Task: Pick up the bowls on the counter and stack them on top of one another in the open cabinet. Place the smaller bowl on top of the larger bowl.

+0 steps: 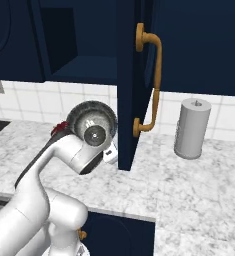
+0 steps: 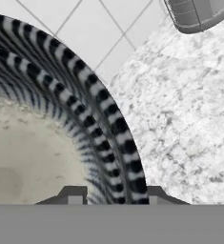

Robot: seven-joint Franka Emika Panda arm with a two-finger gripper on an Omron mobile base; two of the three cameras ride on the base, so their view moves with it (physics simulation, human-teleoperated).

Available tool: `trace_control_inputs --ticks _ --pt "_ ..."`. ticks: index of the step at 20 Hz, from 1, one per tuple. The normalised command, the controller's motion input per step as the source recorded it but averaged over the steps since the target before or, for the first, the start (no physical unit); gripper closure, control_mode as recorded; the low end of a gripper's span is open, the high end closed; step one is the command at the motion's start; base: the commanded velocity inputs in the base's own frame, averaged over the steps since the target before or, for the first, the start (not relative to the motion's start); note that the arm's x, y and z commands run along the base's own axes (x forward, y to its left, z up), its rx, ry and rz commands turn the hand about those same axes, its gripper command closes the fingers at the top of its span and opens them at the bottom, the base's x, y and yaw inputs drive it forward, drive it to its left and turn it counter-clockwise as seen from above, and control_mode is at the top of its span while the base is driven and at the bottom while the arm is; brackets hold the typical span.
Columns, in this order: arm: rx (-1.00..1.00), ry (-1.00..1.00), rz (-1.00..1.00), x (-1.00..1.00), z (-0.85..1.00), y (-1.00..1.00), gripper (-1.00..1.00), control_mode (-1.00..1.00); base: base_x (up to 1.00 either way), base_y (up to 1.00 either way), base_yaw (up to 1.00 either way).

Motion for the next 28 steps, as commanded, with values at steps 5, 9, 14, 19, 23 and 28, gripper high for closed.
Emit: trace_control_inputs --ticks 5,9,14,19,23,28 --pt "0.0 -0.05 0.0 -0.98 1.0 0.0 1.0 -1.0 0.0 0.0 0.0" --pt "0.0 -0.1 0.0 -0.65 1.0 0.04 1.0 -1.0 0.0 0.0 0.0" --pt "0.0 -0.09 0.0 -0.21 1.0 0.0 1.0 -1.0 0.0 0.0 0.0" --pt "0.0 0.07 -0.01 0.32 1.0 0.0 1.0 -1.0 0.0 0.0 0.0" --pt "0.0 0.3 -0.03 0.98 0.98 0.0 1.0 -1.0 0.0 0.0 0.0" --pt "0.0 0.26 -0.01 0.98 0.91 0.0 1.0 -1.0 0.0 0.0 0.0"
